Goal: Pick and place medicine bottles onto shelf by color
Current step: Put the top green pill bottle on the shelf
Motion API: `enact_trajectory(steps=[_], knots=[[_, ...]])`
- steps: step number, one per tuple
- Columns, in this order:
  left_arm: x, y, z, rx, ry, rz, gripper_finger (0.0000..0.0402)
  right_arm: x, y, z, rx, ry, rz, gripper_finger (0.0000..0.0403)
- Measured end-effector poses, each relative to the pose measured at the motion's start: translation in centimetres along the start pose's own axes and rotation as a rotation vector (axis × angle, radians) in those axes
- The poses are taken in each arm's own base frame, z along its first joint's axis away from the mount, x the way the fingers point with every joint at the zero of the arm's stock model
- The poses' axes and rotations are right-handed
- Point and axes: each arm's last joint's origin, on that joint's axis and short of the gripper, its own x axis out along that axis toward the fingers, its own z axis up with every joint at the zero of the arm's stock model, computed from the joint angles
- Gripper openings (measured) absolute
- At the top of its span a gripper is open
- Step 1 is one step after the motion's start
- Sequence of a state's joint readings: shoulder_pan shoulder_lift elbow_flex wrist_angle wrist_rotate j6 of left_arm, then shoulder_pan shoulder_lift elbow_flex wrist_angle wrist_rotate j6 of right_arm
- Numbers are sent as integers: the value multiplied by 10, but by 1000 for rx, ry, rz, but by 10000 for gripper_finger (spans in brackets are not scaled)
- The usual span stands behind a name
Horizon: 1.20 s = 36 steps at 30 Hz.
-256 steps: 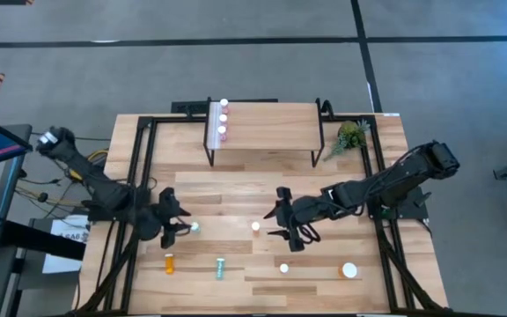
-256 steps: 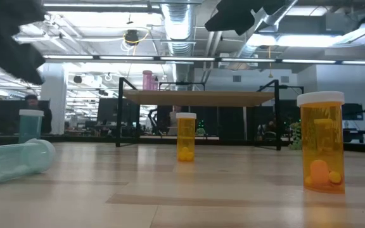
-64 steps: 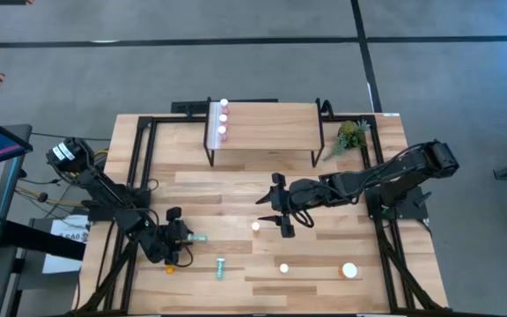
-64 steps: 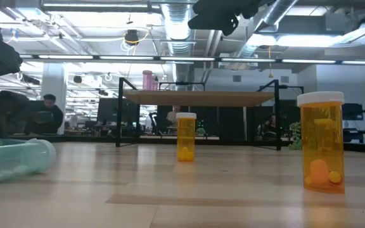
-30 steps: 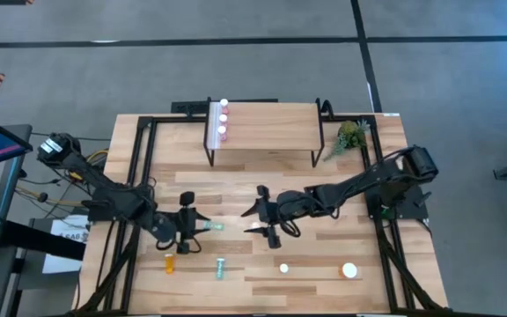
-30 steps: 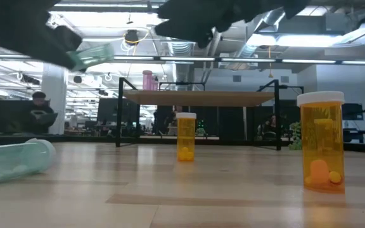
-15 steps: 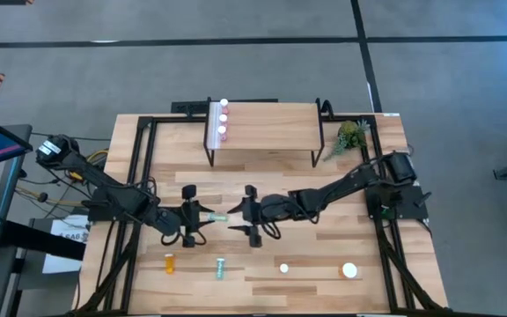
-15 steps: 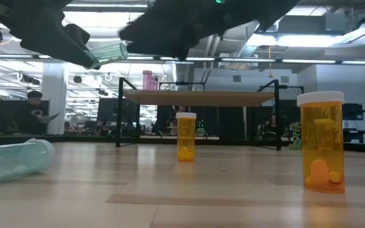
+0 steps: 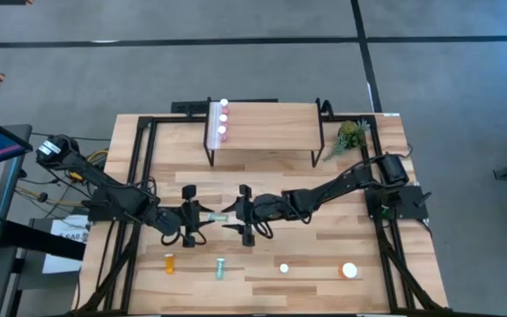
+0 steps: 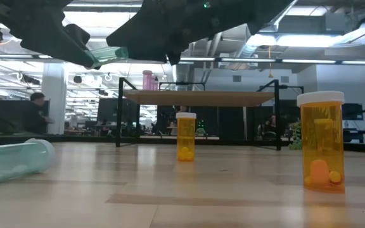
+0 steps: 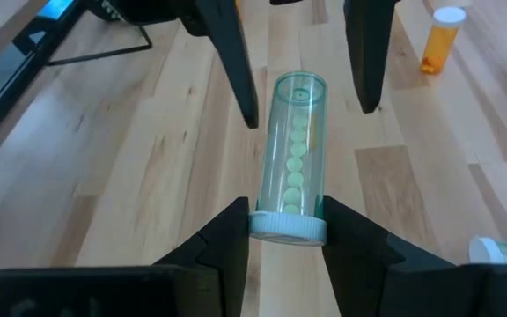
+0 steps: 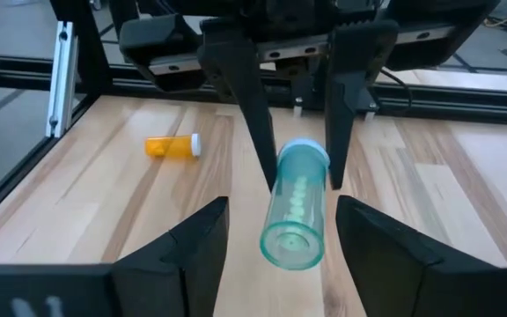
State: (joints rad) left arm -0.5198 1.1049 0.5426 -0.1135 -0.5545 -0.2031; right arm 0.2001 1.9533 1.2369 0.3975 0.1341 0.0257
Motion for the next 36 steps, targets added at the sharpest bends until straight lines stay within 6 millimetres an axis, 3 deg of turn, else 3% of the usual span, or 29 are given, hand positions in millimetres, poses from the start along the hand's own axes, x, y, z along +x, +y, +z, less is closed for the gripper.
enact_trajectory(steps=[13, 22, 36], knots=[[0, 0, 0, -5, 0, 1, 112, 0, 0, -2, -3, 24, -1, 116], [0, 0, 0, -19, -4, 13, 126, 0, 0, -2, 0, 22, -1, 119], [-7, -3, 3, 17, -64, 94, 249, 0, 0, -1, -1, 19, 1, 118]])
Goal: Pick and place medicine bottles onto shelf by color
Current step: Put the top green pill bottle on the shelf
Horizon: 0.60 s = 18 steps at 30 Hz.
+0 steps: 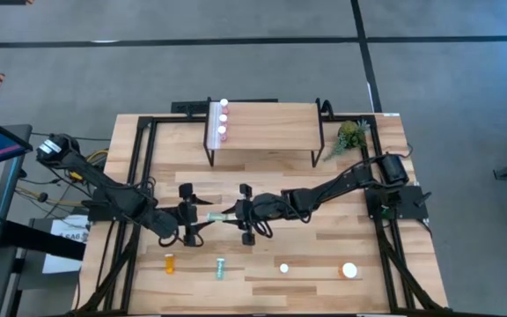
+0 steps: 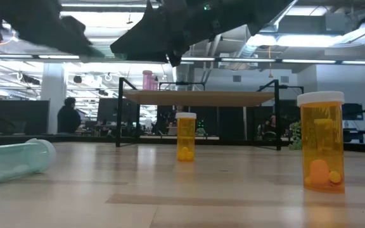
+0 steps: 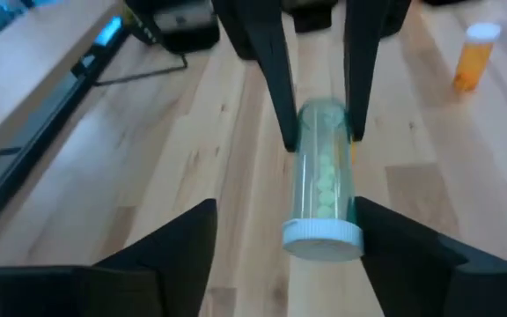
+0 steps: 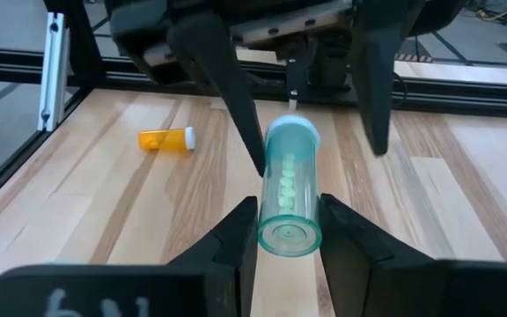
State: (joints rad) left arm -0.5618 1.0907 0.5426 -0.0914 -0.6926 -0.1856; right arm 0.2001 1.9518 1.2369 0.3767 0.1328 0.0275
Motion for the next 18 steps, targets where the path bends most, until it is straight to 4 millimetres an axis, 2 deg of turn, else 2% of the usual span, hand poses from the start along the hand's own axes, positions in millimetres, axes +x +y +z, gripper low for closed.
enact_trajectory(steps=[10, 15, 18], knots=[[-40, 5, 19, -10, -207, 16, 261, -2, 0, 4, -5, -9, 35, 118], [-57, 7, 25, -15, -301, -25, 261, -16, 1, 24, -10, -77, 83, 118], [-63, 5, 27, 0, -362, -45, 261, -27, -1, 28, -18, -123, 91, 118]])
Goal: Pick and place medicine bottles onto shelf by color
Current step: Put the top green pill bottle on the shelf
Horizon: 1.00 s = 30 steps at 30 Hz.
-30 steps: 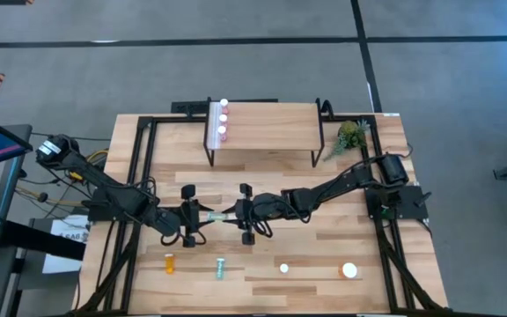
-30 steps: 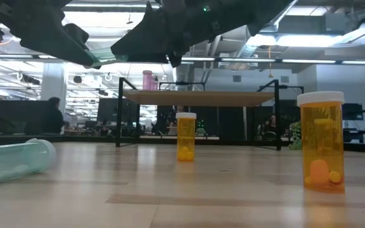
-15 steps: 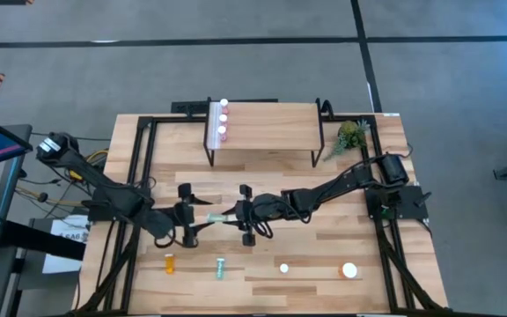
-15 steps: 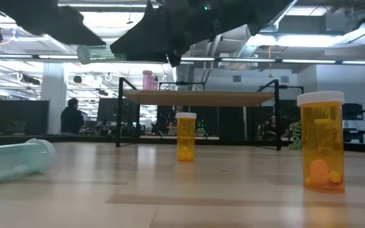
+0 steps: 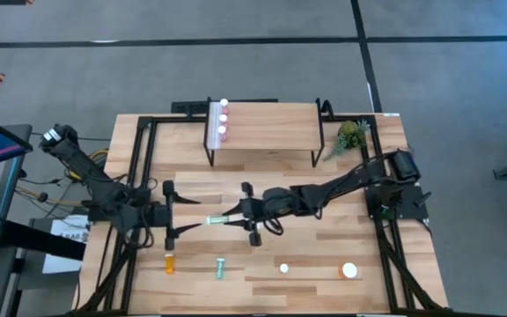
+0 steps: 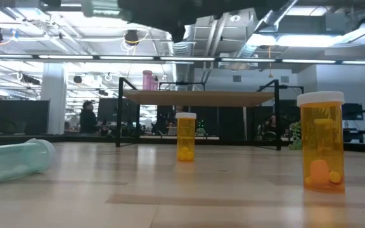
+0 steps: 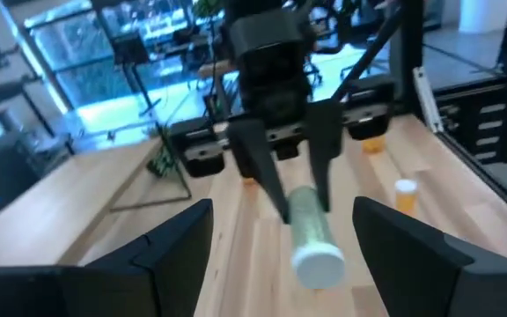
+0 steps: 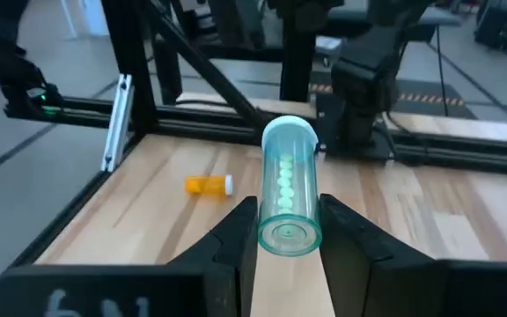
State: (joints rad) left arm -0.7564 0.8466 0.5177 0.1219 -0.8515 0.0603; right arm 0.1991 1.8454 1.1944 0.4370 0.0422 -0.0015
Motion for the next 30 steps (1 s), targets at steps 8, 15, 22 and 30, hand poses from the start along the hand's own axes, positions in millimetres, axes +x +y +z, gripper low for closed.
enact_trajectory(steps=[8, 15, 22, 30], knots=[[0, 2, 10, -28, -78, 6, 261, -47, -8, -4, 27, -265, 1, 118], [25, 11, 19, -24, -198, -63, 261, -76, -11, -13, 53, -531, 3, 118], [74, 14, 6, -21, -248, -73, 261, -78, -8, -14, 41, -602, 11, 118], [109, 16, -4, -90, -460, -65, 261, -80, 1, -12, -9, -633, 21, 118]])
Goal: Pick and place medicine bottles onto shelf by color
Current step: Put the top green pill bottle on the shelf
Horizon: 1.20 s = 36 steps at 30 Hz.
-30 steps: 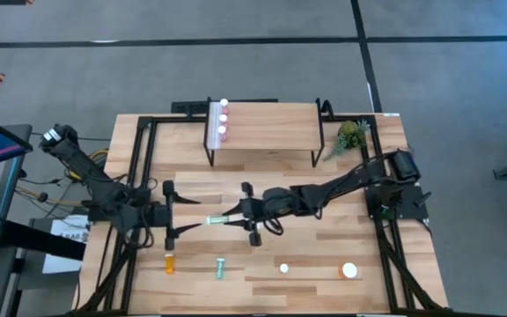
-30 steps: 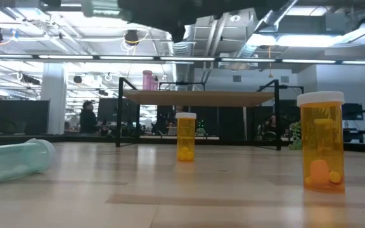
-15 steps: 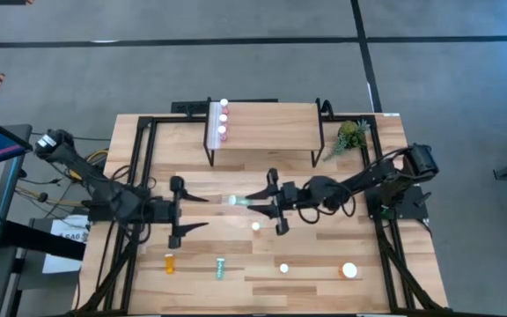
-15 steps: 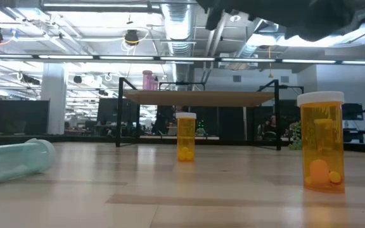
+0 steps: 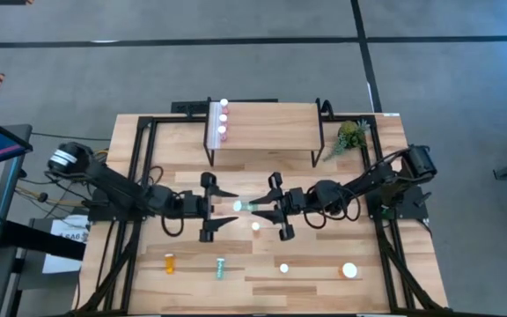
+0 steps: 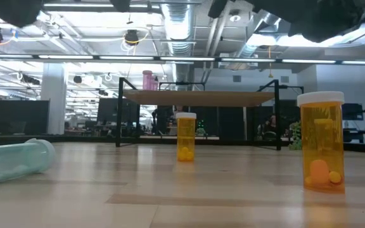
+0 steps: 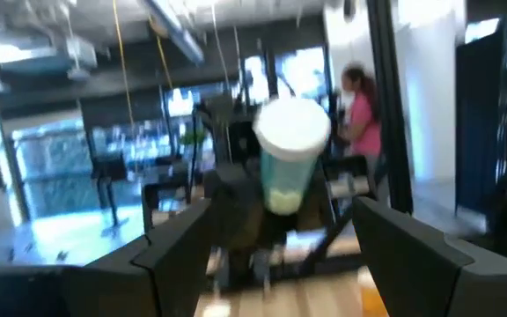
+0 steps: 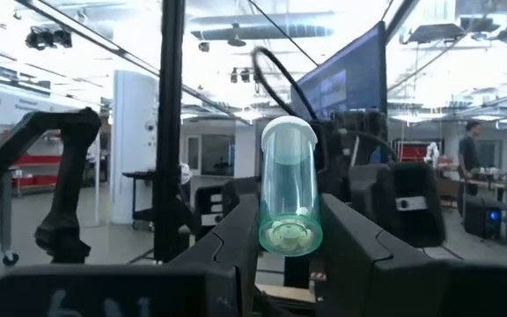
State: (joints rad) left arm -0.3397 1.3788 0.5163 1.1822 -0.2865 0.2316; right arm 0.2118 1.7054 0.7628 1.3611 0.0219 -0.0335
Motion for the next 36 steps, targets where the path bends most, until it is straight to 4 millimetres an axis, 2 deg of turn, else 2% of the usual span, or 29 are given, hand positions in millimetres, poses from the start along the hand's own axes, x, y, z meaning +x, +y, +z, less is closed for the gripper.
enact_trajectory(steps=[7, 9, 13, 20, 25, 36], knots=[[10, 2, -29, -62, -142, -24, 261, 0, 0, 1, -2, -9, -1, 118], [13, 3, -37, -70, -137, -15, 261, 0, 0, 1, -2, -8, -1, 118], [29, 4, -42, -95, -143, -11, 261, 0, -1, 0, -7, -1, -4, 118], [48, -2, -42, -61, -174, -25, 261, 0, -1, -3, -24, 35, -4, 118], [47, -2, -42, -59, -169, -21, 254, 0, -1, -6, -30, 61, -1, 118], [44, -13, -39, 6, -164, 1, 195, 0, 3, -5, -48, 57, 10, 118]])
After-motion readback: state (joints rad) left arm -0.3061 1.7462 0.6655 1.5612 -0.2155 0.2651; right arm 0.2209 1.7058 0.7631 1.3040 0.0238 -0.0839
